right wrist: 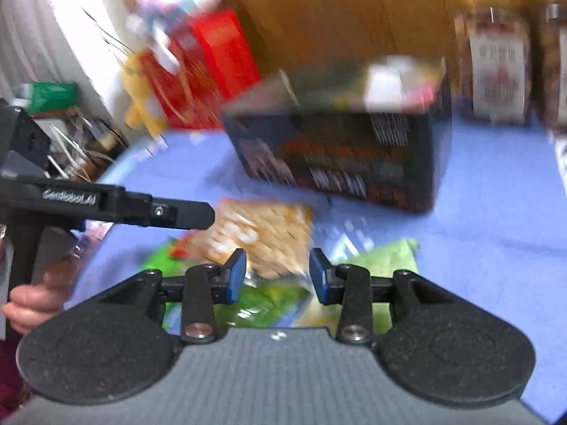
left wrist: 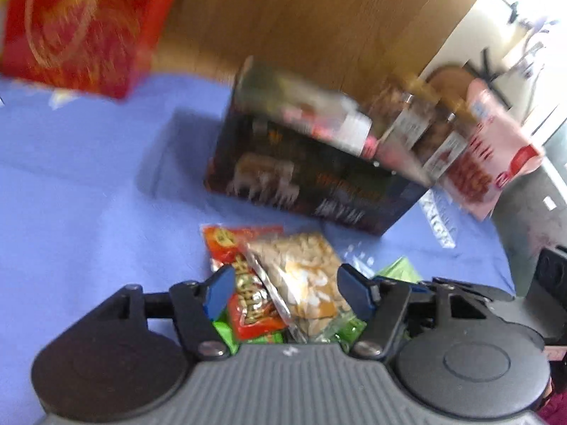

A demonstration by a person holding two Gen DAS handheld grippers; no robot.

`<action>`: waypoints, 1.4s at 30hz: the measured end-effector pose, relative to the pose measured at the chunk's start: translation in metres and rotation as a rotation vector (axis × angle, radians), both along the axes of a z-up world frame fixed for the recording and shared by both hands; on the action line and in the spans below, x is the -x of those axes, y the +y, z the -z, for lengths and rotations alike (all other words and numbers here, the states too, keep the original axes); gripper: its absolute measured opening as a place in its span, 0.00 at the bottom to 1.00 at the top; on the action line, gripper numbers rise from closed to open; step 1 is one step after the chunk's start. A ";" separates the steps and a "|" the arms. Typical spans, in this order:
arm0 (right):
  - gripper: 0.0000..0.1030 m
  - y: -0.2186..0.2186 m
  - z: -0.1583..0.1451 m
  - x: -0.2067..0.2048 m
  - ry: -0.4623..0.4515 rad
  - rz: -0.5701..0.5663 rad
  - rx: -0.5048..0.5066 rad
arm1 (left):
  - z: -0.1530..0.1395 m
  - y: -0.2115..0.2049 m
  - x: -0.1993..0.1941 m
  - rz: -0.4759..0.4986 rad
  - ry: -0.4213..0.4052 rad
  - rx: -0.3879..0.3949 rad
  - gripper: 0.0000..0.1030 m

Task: Organize snacks
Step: 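Grasp the nut bag with the orange label using the left gripper, then carry the nut bag into the tin box and release it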

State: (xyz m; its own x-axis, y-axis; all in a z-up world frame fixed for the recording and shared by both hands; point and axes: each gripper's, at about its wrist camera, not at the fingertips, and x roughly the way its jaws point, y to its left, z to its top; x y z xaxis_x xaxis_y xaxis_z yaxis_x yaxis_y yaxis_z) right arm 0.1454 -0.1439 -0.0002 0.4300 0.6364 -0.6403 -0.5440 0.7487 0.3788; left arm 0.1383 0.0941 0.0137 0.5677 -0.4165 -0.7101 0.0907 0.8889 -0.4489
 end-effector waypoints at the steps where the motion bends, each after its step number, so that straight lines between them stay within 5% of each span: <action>1: 0.36 0.000 0.003 -0.001 -0.024 -0.018 0.019 | 0.003 -0.001 0.000 -0.013 -0.005 -0.007 0.67; 6: 0.38 -0.017 0.003 -0.005 -0.045 -0.002 0.032 | -0.002 -0.012 -0.004 0.005 -0.033 0.030 0.56; 10: 0.54 -0.003 0.003 0.006 -0.116 -0.042 0.085 | 0.000 -0.036 -0.009 0.027 -0.044 -0.039 0.50; 13: 0.74 0.011 0.009 0.022 -0.209 -0.078 0.117 | -0.004 -0.045 -0.005 0.016 -0.088 -0.098 0.36; 15: 0.83 0.013 0.011 0.028 -0.267 -0.070 0.134 | 0.000 -0.042 -0.004 0.004 -0.070 -0.062 0.11; 18: 0.90 0.007 0.012 0.029 -0.276 -0.050 0.134 | -0.001 -0.033 0.000 -0.004 -0.084 0.025 0.02; 25: 1.00 0.004 0.014 0.023 -0.252 -0.034 0.140 | -0.029 -0.057 0.026 0.100 -0.249 0.007 0.03; 28: 1.00 0.003 0.015 0.017 -0.229 -0.006 0.132 | -0.035 -0.071 0.034 0.120 -0.296 -0.073 0.05; 30: 0.96 0.008 0.016 0.015 -0.233 0.006 0.151 | -0.034 -0.072 0.031 0.097 -0.277 -0.104 0.07; 35: 0.44 0.002 0.017 0.023 -0.320 0.087 0.223 | -0.026 -0.066 0.022 0.086 -0.181 -0.056 0.31; 39: 0.25 -0.001 0.019 0.027 -0.349 0.129 0.241 | -0.028 -0.073 0.028 0.090 -0.186 -0.099 0.57; 42: 0.20 0.008 0.019 0.032 -0.401 0.140 0.286 | -0.029 -0.070 0.027 0.091 -0.156 -0.061 0.62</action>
State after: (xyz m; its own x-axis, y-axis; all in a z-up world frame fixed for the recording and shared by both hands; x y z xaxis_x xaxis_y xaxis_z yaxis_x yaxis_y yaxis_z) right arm 0.1137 -0.1360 -0.0193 0.7463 0.3785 -0.5476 -0.4916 0.8680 -0.0700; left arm 0.1112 0.0240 0.0432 0.6351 -0.4301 -0.6416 0.2363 0.8990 -0.3688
